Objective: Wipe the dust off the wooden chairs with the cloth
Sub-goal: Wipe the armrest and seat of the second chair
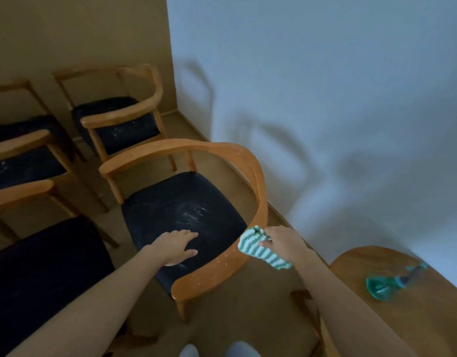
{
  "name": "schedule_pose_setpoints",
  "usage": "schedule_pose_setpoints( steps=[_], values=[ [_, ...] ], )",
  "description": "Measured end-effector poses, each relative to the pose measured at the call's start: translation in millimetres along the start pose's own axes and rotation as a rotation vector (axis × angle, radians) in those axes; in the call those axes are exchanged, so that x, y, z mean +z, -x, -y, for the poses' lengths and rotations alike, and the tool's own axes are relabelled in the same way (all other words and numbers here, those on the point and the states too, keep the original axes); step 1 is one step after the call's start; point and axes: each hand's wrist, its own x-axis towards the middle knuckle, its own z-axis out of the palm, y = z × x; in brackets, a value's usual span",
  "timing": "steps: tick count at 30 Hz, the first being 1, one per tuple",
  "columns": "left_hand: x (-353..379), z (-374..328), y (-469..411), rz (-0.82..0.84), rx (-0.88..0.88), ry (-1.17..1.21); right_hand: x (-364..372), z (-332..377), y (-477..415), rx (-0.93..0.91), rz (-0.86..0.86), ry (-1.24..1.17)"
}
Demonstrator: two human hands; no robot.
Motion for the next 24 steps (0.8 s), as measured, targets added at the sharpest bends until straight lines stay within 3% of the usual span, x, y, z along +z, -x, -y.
schedule_pose_setpoints(
  steps=[8,16,24],
  values=[
    [15,18,11,-0.015,-0.306,0.19,-24,16,-89,-0.318,-0.022,0.163],
    [77,-33,31,0.013,-0.525,0.432,-16,23,-118,-0.542,-0.182,0.287],
    [128,-48,45,-0.05,-0.615,0.544,98,11,-80,-0.598,0.09,0.084]
  ],
)
